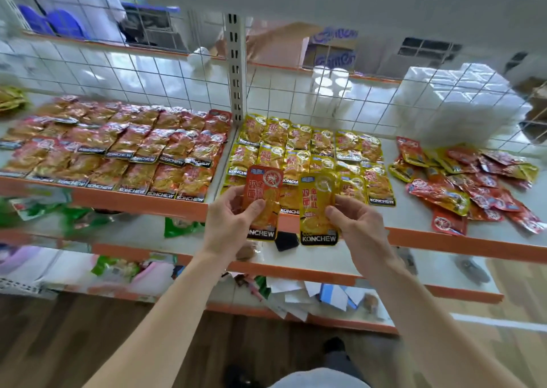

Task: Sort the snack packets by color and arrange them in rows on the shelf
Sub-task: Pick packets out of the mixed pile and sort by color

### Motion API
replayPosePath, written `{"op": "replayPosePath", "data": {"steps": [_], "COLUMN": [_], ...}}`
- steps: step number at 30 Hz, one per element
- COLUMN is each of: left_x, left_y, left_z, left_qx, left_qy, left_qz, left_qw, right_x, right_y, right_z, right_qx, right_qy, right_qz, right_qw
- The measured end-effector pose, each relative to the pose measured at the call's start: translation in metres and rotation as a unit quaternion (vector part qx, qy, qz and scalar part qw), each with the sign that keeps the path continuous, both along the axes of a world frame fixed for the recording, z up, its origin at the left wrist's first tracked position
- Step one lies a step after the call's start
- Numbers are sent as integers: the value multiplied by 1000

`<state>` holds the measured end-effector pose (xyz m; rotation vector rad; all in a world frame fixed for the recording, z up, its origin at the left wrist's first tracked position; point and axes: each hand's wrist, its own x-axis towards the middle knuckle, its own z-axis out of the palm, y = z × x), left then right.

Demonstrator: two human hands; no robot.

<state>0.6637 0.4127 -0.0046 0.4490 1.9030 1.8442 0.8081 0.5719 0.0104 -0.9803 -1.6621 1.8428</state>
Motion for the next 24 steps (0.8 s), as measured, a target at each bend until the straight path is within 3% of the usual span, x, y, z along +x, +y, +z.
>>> {"op": "replayPosePath", "data": {"steps": [14,24], "left_x": [-2,-2], "left_y": [24,58], "left_z": [-2,-5], "left_qx": [-27,-86], "left_qy": [-10,24], "left_qz": [-5,2], "left_qw": [1000,996], "right_x": [7,3], "right_y": [32,66], "right_z": [-2,-8], "right_qx": [-72,-62], "right_qy": [10,10], "right_qz": [-15,15], "right_qw": [997,998]}}
